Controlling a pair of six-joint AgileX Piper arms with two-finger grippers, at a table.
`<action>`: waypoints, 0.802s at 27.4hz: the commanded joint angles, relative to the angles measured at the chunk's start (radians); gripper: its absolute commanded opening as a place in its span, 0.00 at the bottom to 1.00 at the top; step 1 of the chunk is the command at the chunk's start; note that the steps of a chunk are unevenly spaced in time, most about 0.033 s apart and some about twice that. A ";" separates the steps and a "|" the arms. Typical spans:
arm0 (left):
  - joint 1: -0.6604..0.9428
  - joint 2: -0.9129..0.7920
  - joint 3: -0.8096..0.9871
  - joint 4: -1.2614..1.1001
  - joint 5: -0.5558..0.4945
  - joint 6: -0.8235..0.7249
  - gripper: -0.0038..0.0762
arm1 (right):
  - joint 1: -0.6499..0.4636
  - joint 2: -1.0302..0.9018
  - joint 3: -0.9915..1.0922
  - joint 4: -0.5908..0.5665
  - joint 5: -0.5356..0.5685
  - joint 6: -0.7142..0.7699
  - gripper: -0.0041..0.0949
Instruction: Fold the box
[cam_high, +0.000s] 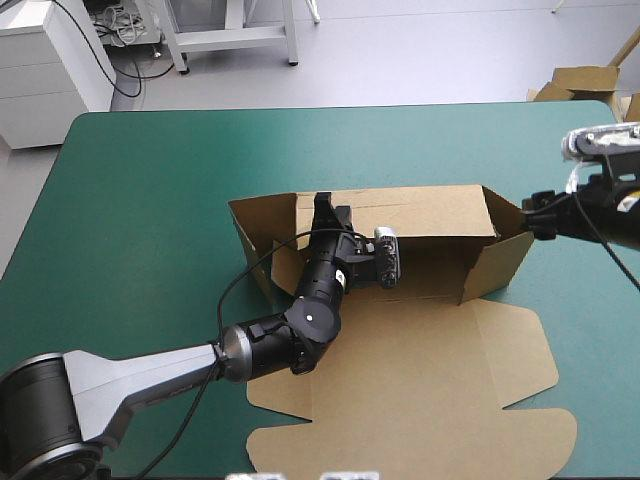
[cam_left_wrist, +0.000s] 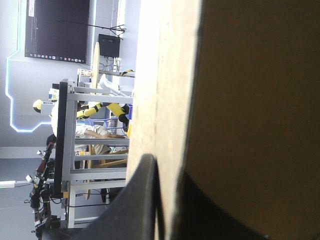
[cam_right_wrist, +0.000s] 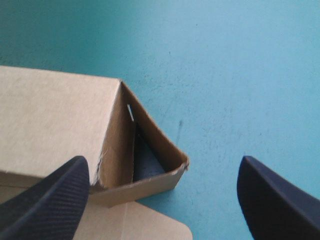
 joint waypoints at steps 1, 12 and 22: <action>0.001 -0.016 0.000 -0.109 -0.024 -0.017 0.04 | 0.000 0.101 -0.116 -0.003 -0.058 0.008 0.78; 0.001 -0.016 0.000 -0.111 -0.024 -0.017 0.04 | -0.003 0.415 -0.185 0.008 -0.094 0.059 0.78; 0.001 -0.016 0.000 -0.125 -0.024 -0.017 0.04 | -0.033 0.434 -0.185 0.023 0.017 0.030 0.78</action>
